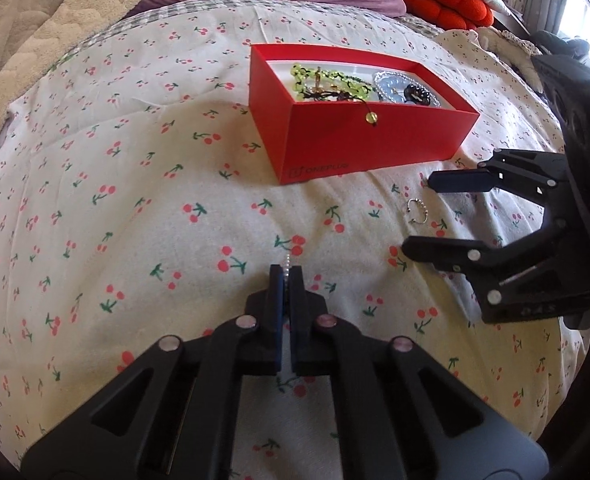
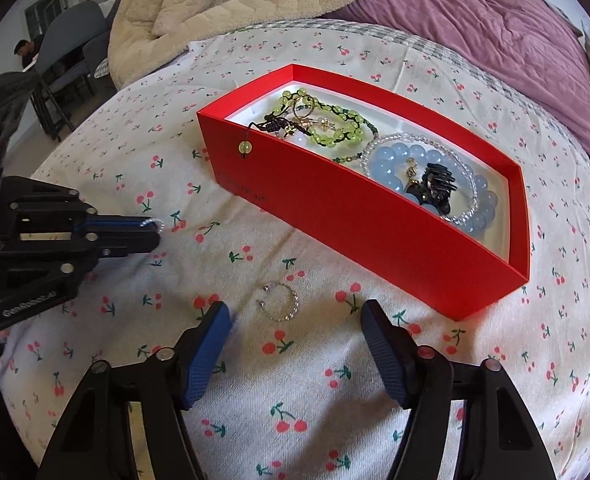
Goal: Organize jewelry
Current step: 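Grasp a pearl ring with left tool while right grasps the pearl-beaded silver ring, then carry both held rings over the red box and lower them inside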
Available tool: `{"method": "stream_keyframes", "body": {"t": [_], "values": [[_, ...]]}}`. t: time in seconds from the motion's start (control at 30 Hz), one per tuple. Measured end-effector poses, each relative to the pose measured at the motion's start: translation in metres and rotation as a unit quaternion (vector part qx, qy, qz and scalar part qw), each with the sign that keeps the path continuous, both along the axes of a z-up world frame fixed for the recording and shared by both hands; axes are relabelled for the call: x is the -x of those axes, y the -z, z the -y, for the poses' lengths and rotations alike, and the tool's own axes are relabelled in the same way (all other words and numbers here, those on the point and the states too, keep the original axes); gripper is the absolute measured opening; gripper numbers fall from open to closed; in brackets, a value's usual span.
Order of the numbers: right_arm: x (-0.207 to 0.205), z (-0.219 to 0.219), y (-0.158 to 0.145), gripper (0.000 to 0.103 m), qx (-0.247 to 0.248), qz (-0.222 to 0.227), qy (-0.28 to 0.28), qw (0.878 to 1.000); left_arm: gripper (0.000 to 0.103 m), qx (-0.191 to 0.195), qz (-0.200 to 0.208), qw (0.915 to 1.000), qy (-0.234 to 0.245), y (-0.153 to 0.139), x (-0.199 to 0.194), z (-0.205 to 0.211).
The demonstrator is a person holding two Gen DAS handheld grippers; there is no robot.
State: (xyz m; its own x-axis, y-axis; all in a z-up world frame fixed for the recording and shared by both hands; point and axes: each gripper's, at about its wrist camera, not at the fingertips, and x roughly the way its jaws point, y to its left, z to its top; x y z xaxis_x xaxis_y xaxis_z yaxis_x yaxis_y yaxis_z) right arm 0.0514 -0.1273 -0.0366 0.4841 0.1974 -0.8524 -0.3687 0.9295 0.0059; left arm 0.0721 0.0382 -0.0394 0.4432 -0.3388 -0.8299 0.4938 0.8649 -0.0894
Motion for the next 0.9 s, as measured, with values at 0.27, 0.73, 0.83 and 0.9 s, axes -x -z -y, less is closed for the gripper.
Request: {"method": "stream_keyframes", "body": {"t": [0.27, 0.73, 0.83, 0.9], "values": [[0.001, -0.009, 0.001, 0.047, 0.010, 0.007, -0.025, 1.000, 0.003, 0.004, -0.008, 0.9999, -0.012, -0.004, 0.003, -0.011], [-0.001, -0.017, -0.002, 0.020, 0.012, -0.003, -0.044, 0.999, 0.003, 0.002, -0.016, 0.9995, -0.027, -0.010, 0.006, -0.017], [0.000, -0.016, -0.005, 0.019, 0.010, -0.003, -0.040, 0.999, 0.003, 0.007, -0.019, 0.9993, -0.030, -0.012, 0.005, -0.017], [0.001, -0.016, -0.006, 0.019, 0.008, -0.005, -0.039, 0.999, 0.003, 0.010, -0.019, 0.9993, -0.030, -0.015, 0.005, -0.017]]}}
